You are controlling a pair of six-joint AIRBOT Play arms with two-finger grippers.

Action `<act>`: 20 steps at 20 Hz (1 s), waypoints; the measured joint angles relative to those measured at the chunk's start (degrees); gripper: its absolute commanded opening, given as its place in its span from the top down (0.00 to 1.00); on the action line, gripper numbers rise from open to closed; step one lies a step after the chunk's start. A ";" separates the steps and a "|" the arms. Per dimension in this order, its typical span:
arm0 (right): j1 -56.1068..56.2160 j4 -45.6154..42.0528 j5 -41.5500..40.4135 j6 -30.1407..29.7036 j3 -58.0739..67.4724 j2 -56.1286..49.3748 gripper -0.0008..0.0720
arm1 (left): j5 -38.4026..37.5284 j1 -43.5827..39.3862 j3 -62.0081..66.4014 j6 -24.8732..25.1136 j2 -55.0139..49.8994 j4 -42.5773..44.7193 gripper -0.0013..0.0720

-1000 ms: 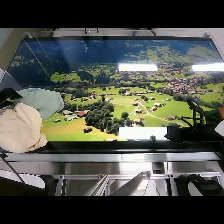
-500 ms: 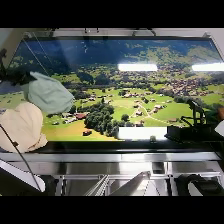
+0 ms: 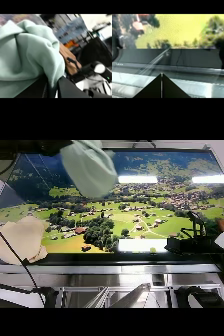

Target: Fold the shirts.

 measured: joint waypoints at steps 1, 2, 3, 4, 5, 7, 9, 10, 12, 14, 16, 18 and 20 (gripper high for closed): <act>0.00 0.00 0.00 0.00 0.00 0.00 0.97 | -0.33 -2.84 -0.02 -0.04 0.42 1.38 0.95; 0.00 0.00 0.02 0.00 0.00 0.00 0.97 | -0.66 -5.40 -0.07 -0.52 0.50 3.39 0.95; 0.00 0.00 0.02 0.00 0.00 0.00 0.97 | -0.72 -7.87 -0.09 -1.16 0.28 5.99 0.95; 0.00 0.00 0.04 0.00 0.00 0.00 0.97 | -1.03 -10.25 -0.09 -2.10 -0.26 8.63 0.94; 0.00 0.00 0.07 0.00 0.00 0.00 0.97 | -1.25 -12.57 -0.09 -3.04 -1.14 11.56 0.65; 0.00 0.00 0.07 0.00 0.00 0.00 0.95 | -2.08 -16.35 -0.09 -4.92 -3.34 16.13 0.00; 0.00 0.02 0.07 0.00 0.00 0.00 0.95 | -3.89 -19.45 -0.09 -6.49 -6.27 19.89 0.00; 0.00 0.24 0.00 0.00 0.00 0.00 0.85 | -4.72 -20.44 -0.09 -7.13 -7.67 21.11 0.00; 0.00 2.08 -1.16 -0.35 0.00 -0.26 0.36 | -6.47 -21.53 -0.09 -8.22 -10.21 22.93 0.00; 0.00 6.71 -3.37 -3.39 0.00 -1.44 0.36 | -7.72 -21.29 -0.11 -9.55 -12.17 25.83 0.00; 0.20 13.31 -5.42 -8.31 0.00 -3.91 0.36 | -8.55 -19.71 -0.74 -10.47 -13.03 29.79 0.00; 1.49 21.55 -7.10 -15.37 0.00 -8.61 0.52 | -8.70 -17.16 -3.78 -11.06 -13.00 33.31 0.00; 4.31 27.69 -9.11 -21.33 0.00 -14.56 0.51 | -8.87 -14.19 -9.03 -11.47 -12.48 35.32 0.00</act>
